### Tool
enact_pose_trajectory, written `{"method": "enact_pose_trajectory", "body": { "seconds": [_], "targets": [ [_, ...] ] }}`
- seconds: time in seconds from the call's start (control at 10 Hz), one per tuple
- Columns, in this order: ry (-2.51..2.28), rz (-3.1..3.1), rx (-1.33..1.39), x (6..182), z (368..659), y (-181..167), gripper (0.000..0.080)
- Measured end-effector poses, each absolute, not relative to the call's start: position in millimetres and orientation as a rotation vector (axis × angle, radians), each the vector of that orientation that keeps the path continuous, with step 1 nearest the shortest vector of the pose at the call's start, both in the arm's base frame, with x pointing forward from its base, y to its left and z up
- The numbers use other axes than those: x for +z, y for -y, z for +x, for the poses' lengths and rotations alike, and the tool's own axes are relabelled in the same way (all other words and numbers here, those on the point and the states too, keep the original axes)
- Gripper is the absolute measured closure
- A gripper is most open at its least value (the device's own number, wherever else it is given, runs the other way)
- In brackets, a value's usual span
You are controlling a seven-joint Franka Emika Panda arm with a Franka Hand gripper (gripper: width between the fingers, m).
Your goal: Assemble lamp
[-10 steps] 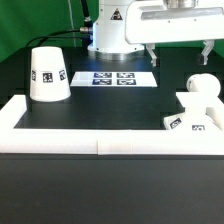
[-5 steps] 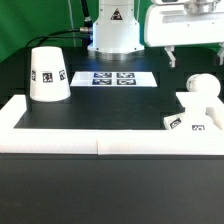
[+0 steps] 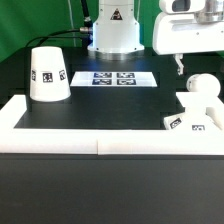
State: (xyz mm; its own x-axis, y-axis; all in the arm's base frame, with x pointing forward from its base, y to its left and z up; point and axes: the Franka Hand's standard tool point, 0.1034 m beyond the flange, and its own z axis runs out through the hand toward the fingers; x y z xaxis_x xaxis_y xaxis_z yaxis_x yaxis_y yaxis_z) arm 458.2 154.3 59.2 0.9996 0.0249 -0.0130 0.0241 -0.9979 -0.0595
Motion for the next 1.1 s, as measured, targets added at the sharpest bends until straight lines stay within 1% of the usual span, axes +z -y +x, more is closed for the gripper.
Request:
{"method": "enact_pose_trajectory", "body": {
  "seconds": [0.2,0.3,0.4,0.5,0.7,1.1],
  "targets": [
    [0.048,-3.093,0.217,59.2,453,-151,0.0101],
    [0.046,-3.092,0.262,59.0,457,-152,0.0101],
    [0.053,-3.091,0.353,56.6,455,-154,0.0101],
    [0.06,-3.086,0.427,54.9,459,-158,0.0101],
    [0.091,-3.053,0.653,57.3,466,-159,0.0101],
    [0.092,-2.968,1.044,49.3,463,-156,0.0101]
  ]
}}
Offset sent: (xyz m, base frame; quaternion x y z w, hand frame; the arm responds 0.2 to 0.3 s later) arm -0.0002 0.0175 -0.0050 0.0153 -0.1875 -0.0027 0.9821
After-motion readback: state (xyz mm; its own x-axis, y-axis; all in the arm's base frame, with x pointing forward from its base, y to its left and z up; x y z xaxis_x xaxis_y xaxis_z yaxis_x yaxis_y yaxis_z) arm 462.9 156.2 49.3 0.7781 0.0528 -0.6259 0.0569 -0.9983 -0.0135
